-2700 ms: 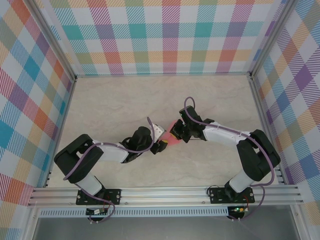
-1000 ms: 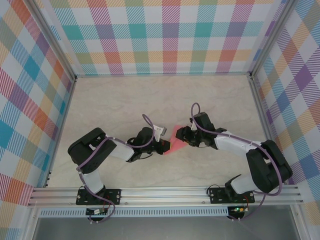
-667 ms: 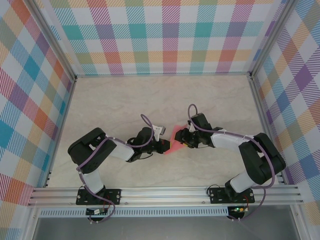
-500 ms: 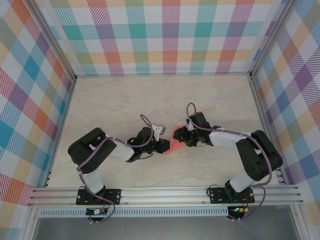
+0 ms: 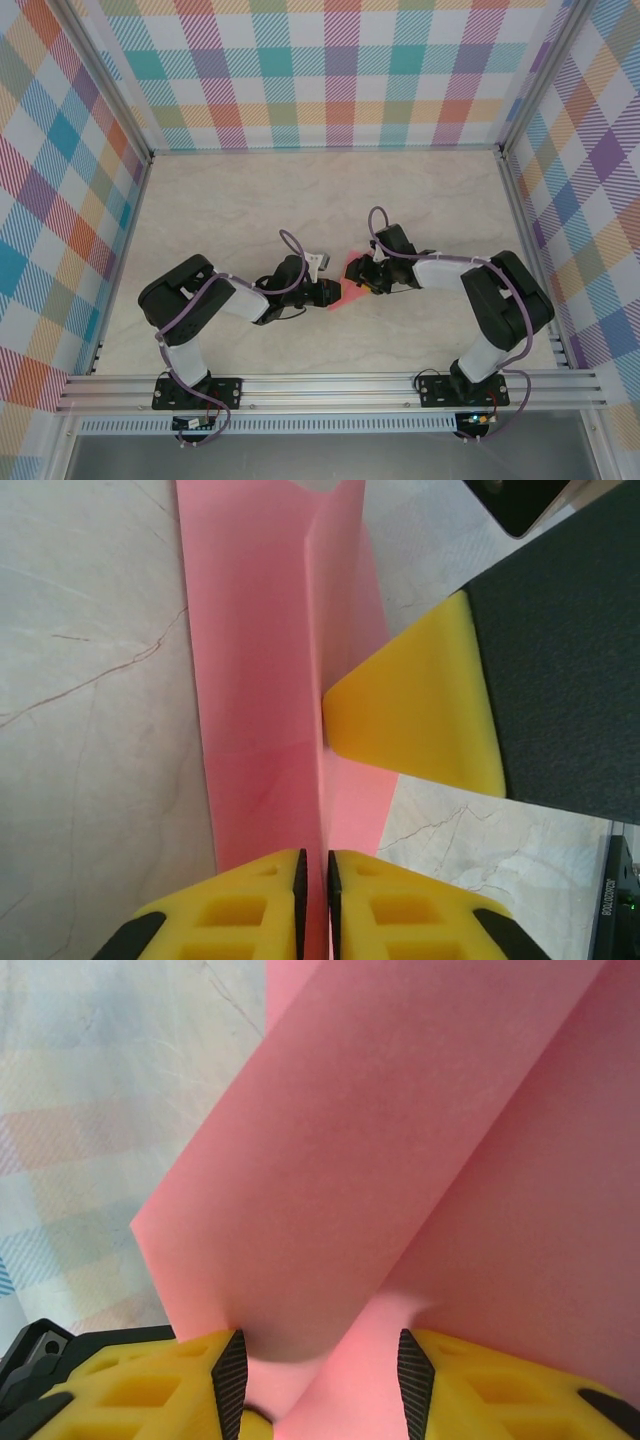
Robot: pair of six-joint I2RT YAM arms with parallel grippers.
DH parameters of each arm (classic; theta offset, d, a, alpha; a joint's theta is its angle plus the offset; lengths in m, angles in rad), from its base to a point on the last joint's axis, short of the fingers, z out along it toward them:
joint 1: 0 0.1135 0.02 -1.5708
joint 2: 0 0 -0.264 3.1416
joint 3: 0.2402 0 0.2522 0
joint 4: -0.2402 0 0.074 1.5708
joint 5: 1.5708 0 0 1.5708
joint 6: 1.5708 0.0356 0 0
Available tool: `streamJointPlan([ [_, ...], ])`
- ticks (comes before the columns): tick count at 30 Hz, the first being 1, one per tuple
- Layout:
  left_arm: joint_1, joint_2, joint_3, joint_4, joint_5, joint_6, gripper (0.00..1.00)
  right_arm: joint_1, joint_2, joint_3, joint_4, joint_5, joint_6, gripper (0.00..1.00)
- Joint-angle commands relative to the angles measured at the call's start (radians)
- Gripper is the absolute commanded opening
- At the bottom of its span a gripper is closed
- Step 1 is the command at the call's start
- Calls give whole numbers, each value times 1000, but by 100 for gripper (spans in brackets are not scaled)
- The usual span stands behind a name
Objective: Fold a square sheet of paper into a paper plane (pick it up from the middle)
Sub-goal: Turn over the paper at the center of the table, then fourth fold the wing at the center of the table.
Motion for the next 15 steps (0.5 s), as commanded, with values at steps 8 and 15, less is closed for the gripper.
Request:
streamJointPlan([
  [8,12,-2,-11,-34,27,-34,27,-4,53,51,-55,9,-33,45],
  [15,35,-109,-39,-139,1,-45,35,-4,68,69,-130,34,-51,45],
])
